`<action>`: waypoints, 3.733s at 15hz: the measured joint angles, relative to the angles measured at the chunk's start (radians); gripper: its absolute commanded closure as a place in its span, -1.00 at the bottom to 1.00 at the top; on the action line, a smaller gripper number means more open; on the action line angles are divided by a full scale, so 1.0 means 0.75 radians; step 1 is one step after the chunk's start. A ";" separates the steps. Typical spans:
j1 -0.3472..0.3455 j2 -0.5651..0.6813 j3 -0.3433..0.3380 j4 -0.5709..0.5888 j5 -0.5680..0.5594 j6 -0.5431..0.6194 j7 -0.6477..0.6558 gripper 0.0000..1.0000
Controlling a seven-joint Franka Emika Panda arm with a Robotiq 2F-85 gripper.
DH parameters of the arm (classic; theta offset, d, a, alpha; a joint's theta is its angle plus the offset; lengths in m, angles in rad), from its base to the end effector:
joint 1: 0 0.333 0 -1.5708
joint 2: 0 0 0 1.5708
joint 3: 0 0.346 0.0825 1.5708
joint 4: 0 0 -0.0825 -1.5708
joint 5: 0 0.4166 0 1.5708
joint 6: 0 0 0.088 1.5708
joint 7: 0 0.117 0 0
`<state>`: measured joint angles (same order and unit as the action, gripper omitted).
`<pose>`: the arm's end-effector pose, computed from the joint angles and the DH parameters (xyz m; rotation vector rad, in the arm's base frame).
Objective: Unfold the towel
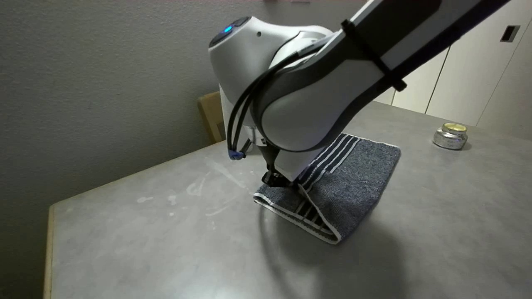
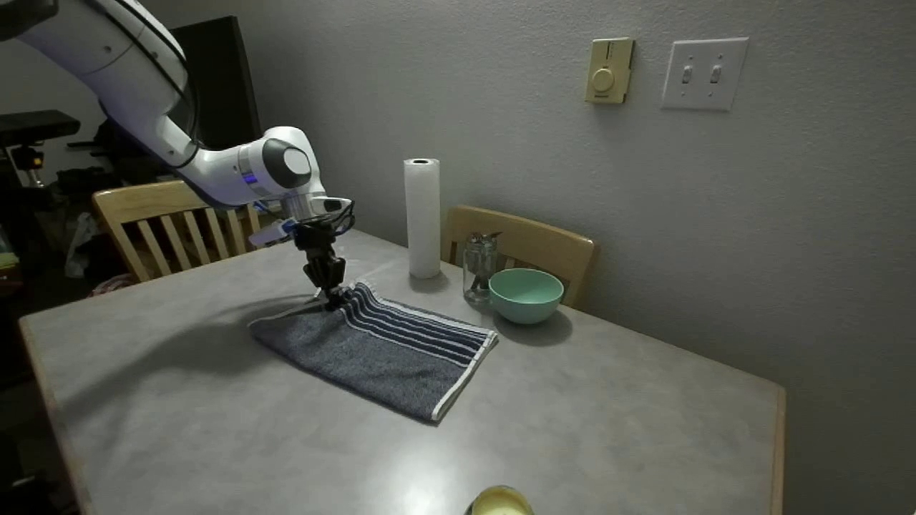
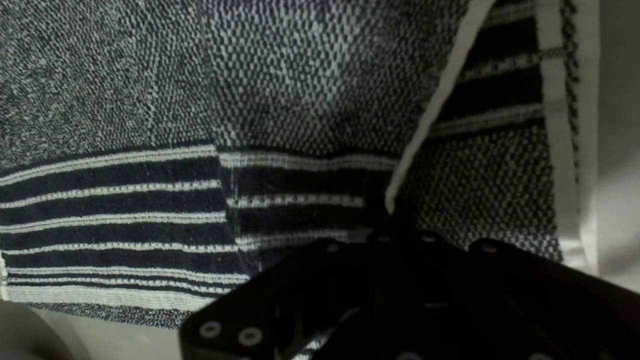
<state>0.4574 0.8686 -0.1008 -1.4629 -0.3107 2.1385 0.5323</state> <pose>0.6975 0.2554 0.1398 2.7655 0.0643 -0.0454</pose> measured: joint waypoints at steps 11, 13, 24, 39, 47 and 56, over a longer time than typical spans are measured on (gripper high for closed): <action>-0.002 0.009 0.091 0.009 0.001 0.001 -0.123 0.99; -0.002 0.008 0.101 0.009 0.001 0.001 -0.147 0.99; 0.009 -0.025 0.115 0.010 0.000 0.002 -0.169 0.99; -0.145 -0.005 0.300 0.011 0.205 0.004 -0.645 -0.03; -0.167 -0.003 0.339 0.023 0.220 0.004 -0.764 -1.00; -0.247 -0.230 0.334 -0.104 0.238 0.090 -0.743 -1.00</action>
<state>0.2725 0.6960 0.1500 -1.5409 -0.1325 2.2063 -0.0249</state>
